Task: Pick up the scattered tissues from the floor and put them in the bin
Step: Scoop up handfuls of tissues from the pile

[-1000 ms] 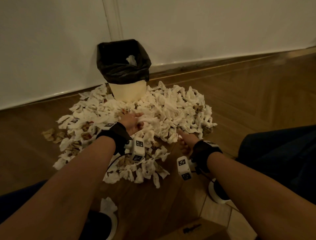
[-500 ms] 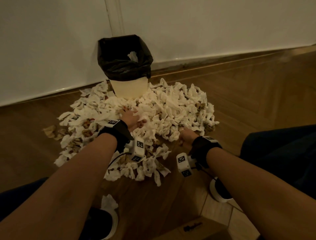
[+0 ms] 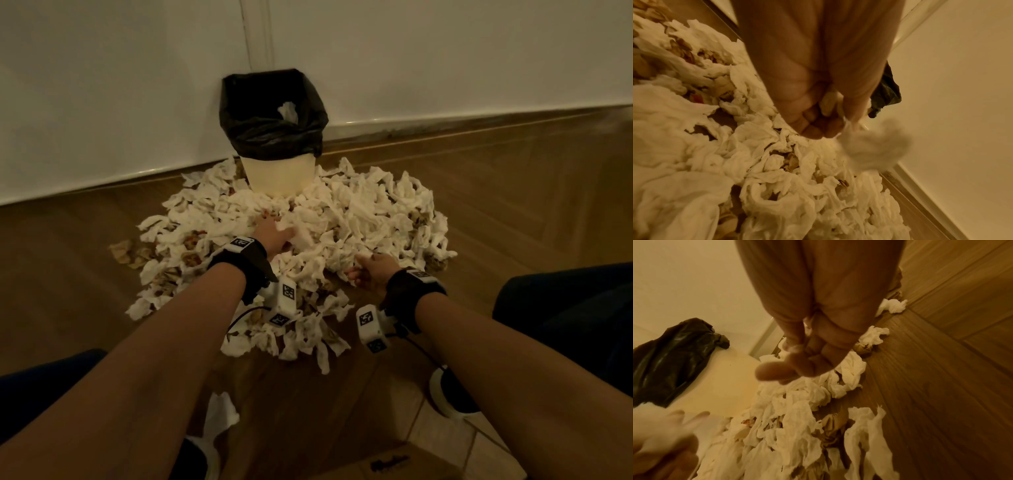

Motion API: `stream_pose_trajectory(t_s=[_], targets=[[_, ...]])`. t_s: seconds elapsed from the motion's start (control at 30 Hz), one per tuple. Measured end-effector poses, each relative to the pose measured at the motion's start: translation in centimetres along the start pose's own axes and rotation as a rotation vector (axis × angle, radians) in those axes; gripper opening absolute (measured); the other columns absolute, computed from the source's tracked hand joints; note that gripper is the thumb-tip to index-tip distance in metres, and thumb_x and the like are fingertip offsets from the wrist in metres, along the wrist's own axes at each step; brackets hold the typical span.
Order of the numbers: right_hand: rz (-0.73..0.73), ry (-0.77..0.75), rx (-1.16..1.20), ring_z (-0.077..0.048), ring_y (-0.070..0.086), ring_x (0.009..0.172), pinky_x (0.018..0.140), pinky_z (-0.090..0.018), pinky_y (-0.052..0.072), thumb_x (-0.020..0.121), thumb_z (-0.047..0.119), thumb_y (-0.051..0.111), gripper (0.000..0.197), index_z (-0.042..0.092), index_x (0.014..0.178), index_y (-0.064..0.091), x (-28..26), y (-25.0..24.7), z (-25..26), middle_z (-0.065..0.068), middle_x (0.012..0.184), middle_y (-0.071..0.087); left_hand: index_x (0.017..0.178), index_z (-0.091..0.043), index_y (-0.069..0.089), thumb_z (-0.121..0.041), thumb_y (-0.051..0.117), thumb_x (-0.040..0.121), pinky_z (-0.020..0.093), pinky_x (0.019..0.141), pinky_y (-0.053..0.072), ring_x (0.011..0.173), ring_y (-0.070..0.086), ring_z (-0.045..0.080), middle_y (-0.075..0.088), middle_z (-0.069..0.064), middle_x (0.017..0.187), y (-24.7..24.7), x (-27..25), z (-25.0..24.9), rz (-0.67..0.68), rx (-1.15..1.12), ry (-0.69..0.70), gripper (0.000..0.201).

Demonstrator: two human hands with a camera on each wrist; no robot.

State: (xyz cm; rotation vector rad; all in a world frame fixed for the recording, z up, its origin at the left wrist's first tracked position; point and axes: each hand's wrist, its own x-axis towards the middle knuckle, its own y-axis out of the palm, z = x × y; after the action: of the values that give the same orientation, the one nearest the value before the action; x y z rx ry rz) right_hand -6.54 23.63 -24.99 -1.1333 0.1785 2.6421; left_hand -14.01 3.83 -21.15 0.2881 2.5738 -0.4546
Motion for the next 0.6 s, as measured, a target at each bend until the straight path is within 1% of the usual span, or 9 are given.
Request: stream_pose_trajectory(t_s=[0.13, 0.2, 0.23, 0.27, 0.33, 0.4, 0.43, 0.47, 0.6], targets=[[0.025, 0.005, 0.064, -0.017, 0.065, 0.049, 0.043, -0.022, 0.051, 0.101, 0.016, 0.040, 0.047, -0.003, 0.141, 0.025, -0.6, 0.6, 0.6, -0.016, 0.078, 0.062, 0.138, 0.001, 0.032, -0.005, 0.033, 0.101, 0.037, 0.073, 0.055, 0.114, 0.055, 0.040, 0.047, 0.019, 0.130, -0.1, -1.0, -0.2, 0.101, -0.250, -0.075, 0.038], [0.025, 0.004, 0.091, -0.018, 0.065, 0.049, 0.042, -0.022, 0.052, 0.099, 0.014, 0.044, 0.056, 0.003, 0.147, 0.018, -0.6, 0.8, 0.7, -0.017, 0.082, 0.062, 0.132, -0.005, 0.039, -0.001, 0.028, 0.101, 0.028, 0.052, 0.052, 0.079, 0.065, 0.029, 0.054, 0.017, 0.103, -0.5, -1.7, -0.3, 0.121, -0.306, -0.103, 0.033], [0.024, -0.003, 0.079, -0.019, 0.064, 0.052, 0.043, -0.022, 0.053, 0.098, 0.013, 0.047, 0.059, 0.004, 0.148, 0.018, -0.5, 0.8, 0.7, -0.017, 0.088, 0.062, 0.127, -0.007, 0.043, -0.003, 0.028, 0.102, 0.024, 0.043, 0.046, 0.058, 0.058, 0.021, 0.052, 0.014, 0.087, -0.7, -1.7, -0.2, 0.084, -0.280, -0.099, 0.030], [0.013, -0.016, 0.038, -0.020, 0.062, 0.059, 0.046, -0.024, 0.054, 0.096, 0.013, 0.051, 0.062, 0.005, 0.148, 0.019, -0.3, 0.9, 0.7, -0.017, 0.097, 0.061, 0.125, -0.006, 0.044, -0.010, 0.028, 0.103, 0.022, 0.041, 0.039, 0.049, 0.047, 0.017, 0.047, 0.010, 0.076, -1.0, -1.9, -0.3, 0.047, -0.262, -0.096, 0.027], [-0.027, -0.058, -0.083, -0.022, 0.059, 0.073, 0.064, -0.030, 0.057, 0.092, 0.015, 0.059, 0.063, 0.004, 0.145, 0.027, 0.2, 0.8, 0.8, -0.016, 0.109, 0.059, 0.133, -0.003, 0.042, -0.034, 0.028, 0.103, 0.025, 0.049, 0.038, 0.055, 0.044, 0.020, 0.046, 0.012, 0.078, -1.6, -1.5, -0.5, -0.025, -0.205, -0.063, 0.045], [-0.038, -0.097, -0.148, -0.023, 0.060, 0.076, 0.072, -0.035, 0.055, 0.089, 0.015, 0.063, 0.058, 0.007, 0.139, 0.037, 0.4, 0.8, 1.3, -0.012, 0.093, 0.062, 0.144, -0.012, 0.031, -0.051, 0.023, 0.099, 0.039, 0.080, 0.048, 0.097, 0.055, 0.034, 0.050, 0.017, 0.122, -2.0, -0.8, -0.6, -0.068, -0.177, -0.073, 0.060], [-0.030, -0.115, -0.155, -0.021, 0.059, 0.071, 0.067, -0.033, 0.054, 0.088, 0.013, 0.064, 0.055, 0.008, 0.136, 0.040, 0.3, 0.9, 1.9, -0.010, 0.084, 0.061, 0.146, -0.015, 0.026, -0.050, 0.022, 0.099, 0.044, 0.095, 0.041, 0.119, 0.046, 0.037, 0.038, 0.015, 0.141, -2.3, -0.7, -0.9, -0.092, -0.197, -0.106, 0.059], [-0.018, -0.134, -0.169, -0.019, 0.058, 0.067, 0.061, -0.030, 0.052, 0.087, 0.010, 0.064, 0.057, 0.006, 0.138, 0.039, 0.2, 1.1, 2.7, -0.010, 0.083, 0.060, 0.146, -0.016, 0.025, -0.045, 0.024, 0.099, 0.046, 0.101, 0.035, 0.129, 0.037, 0.037, 0.029, 0.013, 0.149, -2.5, -0.4, -1.2, -0.107, -0.212, -0.124, 0.055], [0.002, -0.258, -0.259, -0.017, 0.061, 0.071, 0.049, -0.021, 0.049, 0.085, 0.007, 0.066, 0.065, 0.005, 0.142, 0.035, 0.4, 2.4, 8.2, -0.018, 0.119, 0.059, 0.136, 0.003, 0.040, -0.022, 0.034, 0.100, 0.045, 0.100, 0.040, 0.127, 0.042, 0.041, 0.040, 0.026, 0.141, -4.1, 1.1, -3.9, -0.111, 0.012, -0.047, 0.045]])
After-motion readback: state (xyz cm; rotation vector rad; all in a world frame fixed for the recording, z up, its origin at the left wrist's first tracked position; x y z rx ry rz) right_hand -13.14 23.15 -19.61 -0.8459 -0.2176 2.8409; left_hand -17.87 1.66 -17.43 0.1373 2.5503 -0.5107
